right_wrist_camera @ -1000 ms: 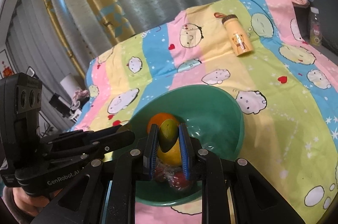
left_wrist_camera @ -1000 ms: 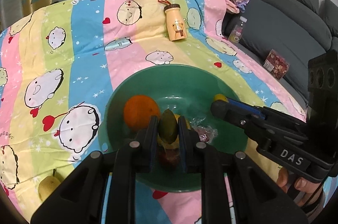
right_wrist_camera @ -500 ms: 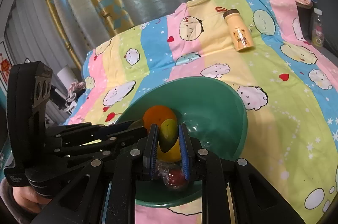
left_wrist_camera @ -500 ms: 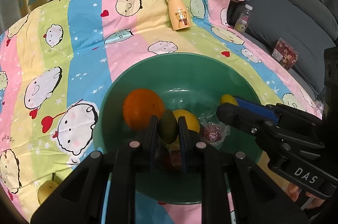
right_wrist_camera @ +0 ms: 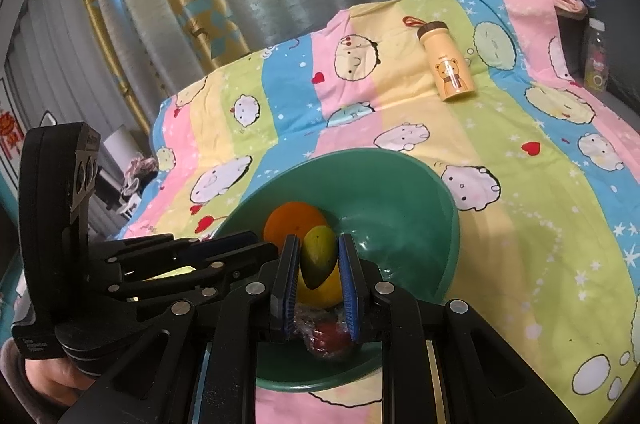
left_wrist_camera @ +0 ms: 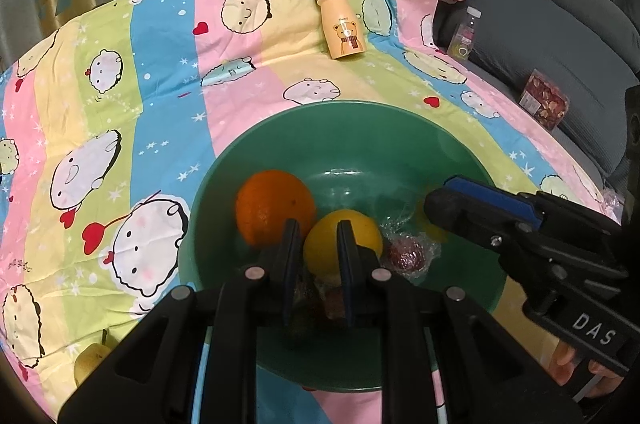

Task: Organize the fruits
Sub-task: 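Lower both olives into the basin and open both grippers, then withdraw both grippers and move them to the two remaining olives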

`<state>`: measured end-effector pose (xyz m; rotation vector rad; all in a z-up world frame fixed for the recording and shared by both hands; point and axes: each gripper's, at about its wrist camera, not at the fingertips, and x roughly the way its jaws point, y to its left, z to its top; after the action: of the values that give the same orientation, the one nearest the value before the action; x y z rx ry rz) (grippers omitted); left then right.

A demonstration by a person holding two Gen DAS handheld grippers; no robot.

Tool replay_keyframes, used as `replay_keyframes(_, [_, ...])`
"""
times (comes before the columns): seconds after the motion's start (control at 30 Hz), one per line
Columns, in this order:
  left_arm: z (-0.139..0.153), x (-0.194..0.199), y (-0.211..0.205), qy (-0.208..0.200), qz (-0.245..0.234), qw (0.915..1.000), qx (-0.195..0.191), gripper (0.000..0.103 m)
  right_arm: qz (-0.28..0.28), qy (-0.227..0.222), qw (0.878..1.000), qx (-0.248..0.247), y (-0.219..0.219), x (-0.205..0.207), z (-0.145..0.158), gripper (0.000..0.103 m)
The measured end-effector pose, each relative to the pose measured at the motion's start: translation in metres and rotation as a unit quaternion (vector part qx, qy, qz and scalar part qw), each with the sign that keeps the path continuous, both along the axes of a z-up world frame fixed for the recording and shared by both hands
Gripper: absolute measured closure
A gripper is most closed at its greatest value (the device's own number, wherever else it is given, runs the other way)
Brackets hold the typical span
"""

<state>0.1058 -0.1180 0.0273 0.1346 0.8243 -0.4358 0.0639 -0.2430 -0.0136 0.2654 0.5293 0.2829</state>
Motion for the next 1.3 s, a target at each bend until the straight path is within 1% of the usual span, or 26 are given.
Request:
replay_keyframes(0.07, [0.0, 0.0, 0.001, -0.001, 0.003, 1.0, 0.001, 0.083, -0.002, 0.001, 1.0, 0.002, -0.001, 0.001, 0.0, 0.082])
replay_keyframes(0.13, [0.002, -0.001, 0.003, -0.004, 0.006, 1.0, -0.001, 0.075, -0.006, 0.004, 1.0, 0.007, -0.003, 0.001, 0.0, 0.081])
replay_keyframes(0.17, [0.003, -0.002, 0.004, -0.005, 0.009, 0.9999, -0.002, 0.072, -0.008, 0.004, 1.0, 0.009, -0.004, 0.001, 0.0, 0.077])
replay_keyframes(0.2, [0.004, -0.002, 0.007, -0.009, 0.014, 0.9999, -0.004, 0.065, -0.012, 0.004, 1.0, 0.012, -0.006, 0.001, 0.0, 0.074])
replay_keyframes(0.23, [0.006, -0.002, 0.01, -0.012, 0.019, 0.9997, -0.006, 0.06, -0.018, 0.003, 1.0, 0.015, -0.009, 0.0, 0.0, 0.067])
replay_keyframes(0.27, [0.008, -0.002, 0.012, -0.013, 0.022, 0.9996, -0.008, 0.058, -0.022, 0.001, 1.0, 0.019, -0.01, 0.0, 0.0, 0.062])
replay_keyframes(0.33, [0.012, -0.002, 0.019, -0.017, 0.032, 0.9992, -0.014, 0.051, -0.028, -0.002, 0.999, 0.031, -0.016, -0.002, 0.001, 0.058])
replay_keyframes(0.37, [0.014, -0.003, 0.024, -0.02, 0.038, 0.9989, -0.017, 0.05, -0.031, -0.004, 0.999, 0.037, -0.019, -0.003, 0.001, 0.057])
replay_keyframes(0.43, [0.019, -0.006, 0.034, -0.027, 0.051, 0.998, -0.026, 0.041, -0.033, -0.01, 0.998, 0.049, -0.023, -0.004, 0.003, 0.056])
replay_keyframes(0.53, [0.027, -0.01, 0.054, -0.038, 0.078, 0.9956, -0.035, 0.032, -0.029, -0.018, 0.997, 0.064, -0.026, -0.007, 0.004, 0.055])
replay_keyframes(0.63, [0.029, -0.018, 0.079, -0.041, 0.109, 0.9924, -0.039, 0.031, -0.019, -0.022, 0.997, 0.071, -0.024, -0.01, 0.005, 0.055])
replay_keyframes(0.77, [0.02, -0.029, 0.106, -0.027, 0.136, 0.9895, -0.04, 0.031, -0.001, -0.031, 0.997, 0.072, -0.017, -0.016, 0.008, 0.055])
replay_keyframes(0.87, [0.016, -0.04, 0.12, -0.019, 0.149, 0.9877, -0.044, 0.031, 0.026, -0.045, 0.996, 0.072, -0.007, -0.026, 0.013, 0.055])
replay_keyframes(1.0, [0.013, -0.054, 0.13, -0.014, 0.158, 0.9862, -0.047, 0.031, 0.085, -0.057, 0.993, 0.066, 0.014, -0.046, 0.013, 0.055])
replay_keyframes(1.1, [0.012, -0.065, 0.132, -0.015, 0.158, 0.9862, -0.047, 0.031, 0.122, -0.047, 0.99, 0.045, 0.031, -0.059, 0.006, 0.055])
replay_keyframes(1.17, [0.011, -0.072, 0.134, -0.014, 0.159, 0.9858, -0.053, 0.031, 0.146, -0.04, 0.988, 0.042, 0.042, -0.066, -0.002, 0.055])
replay_keyframes(1.23, [0.009, -0.08, 0.137, -0.011, 0.162, 0.9845, -0.067, 0.031, 0.172, -0.021, 0.984, 0.044, 0.053, -0.07, -0.011, 0.055])
replay_keyframes(1.3, [0.008, -0.086, 0.139, -0.005, 0.162, 0.9835, -0.08, 0.031, 0.18, -0.006, 0.983, 0.025, 0.066, -0.072, -0.02, 0.055])
